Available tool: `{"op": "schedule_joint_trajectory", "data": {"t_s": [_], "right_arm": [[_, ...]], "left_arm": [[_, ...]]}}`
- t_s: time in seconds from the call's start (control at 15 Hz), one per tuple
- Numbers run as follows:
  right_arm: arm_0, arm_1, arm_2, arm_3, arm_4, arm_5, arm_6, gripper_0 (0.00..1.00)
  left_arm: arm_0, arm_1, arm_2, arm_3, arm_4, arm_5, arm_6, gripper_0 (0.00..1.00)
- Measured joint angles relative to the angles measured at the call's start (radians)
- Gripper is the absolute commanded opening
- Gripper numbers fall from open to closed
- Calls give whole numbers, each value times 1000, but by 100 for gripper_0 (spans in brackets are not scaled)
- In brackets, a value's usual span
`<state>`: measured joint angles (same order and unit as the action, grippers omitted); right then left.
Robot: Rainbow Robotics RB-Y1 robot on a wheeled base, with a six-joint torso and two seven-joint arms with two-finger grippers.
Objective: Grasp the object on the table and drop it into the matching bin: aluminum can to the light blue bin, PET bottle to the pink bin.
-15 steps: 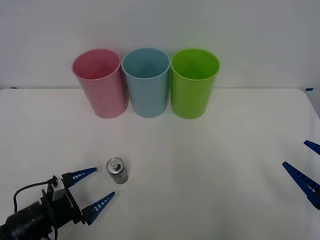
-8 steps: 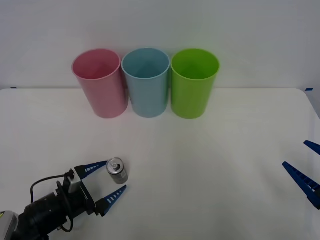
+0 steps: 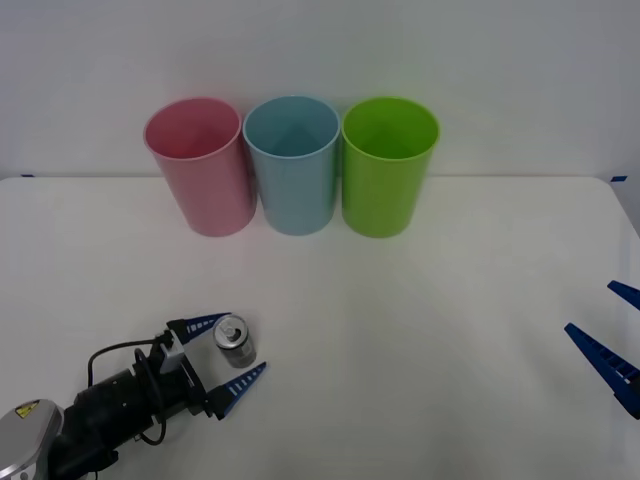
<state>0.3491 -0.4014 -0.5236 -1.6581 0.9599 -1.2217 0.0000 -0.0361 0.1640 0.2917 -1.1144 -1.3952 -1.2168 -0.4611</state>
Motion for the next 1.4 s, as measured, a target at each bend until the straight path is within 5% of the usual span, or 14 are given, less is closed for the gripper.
{"op": "schedule_joint_trajectory", "data": {"t_s": [0.53, 0.67, 0.73, 1.4], "right_arm": [[0, 0, 0, 0, 0, 0, 0, 100], [0, 0, 0, 0, 0, 0, 0, 100], [0, 0, 0, 0, 0, 0, 0, 100], [0, 0, 0, 0, 0, 0, 0, 100]], "left_arm": [[-2, -31, -7, 1, -5, 26, -22, 98], [-2, -30, -5, 1, -3, 25, -25, 12], [-2, -30, -5, 1, -2, 25, -28, 0], [-1, -30, 1, 1, 4, 22, -44, 0]]}}
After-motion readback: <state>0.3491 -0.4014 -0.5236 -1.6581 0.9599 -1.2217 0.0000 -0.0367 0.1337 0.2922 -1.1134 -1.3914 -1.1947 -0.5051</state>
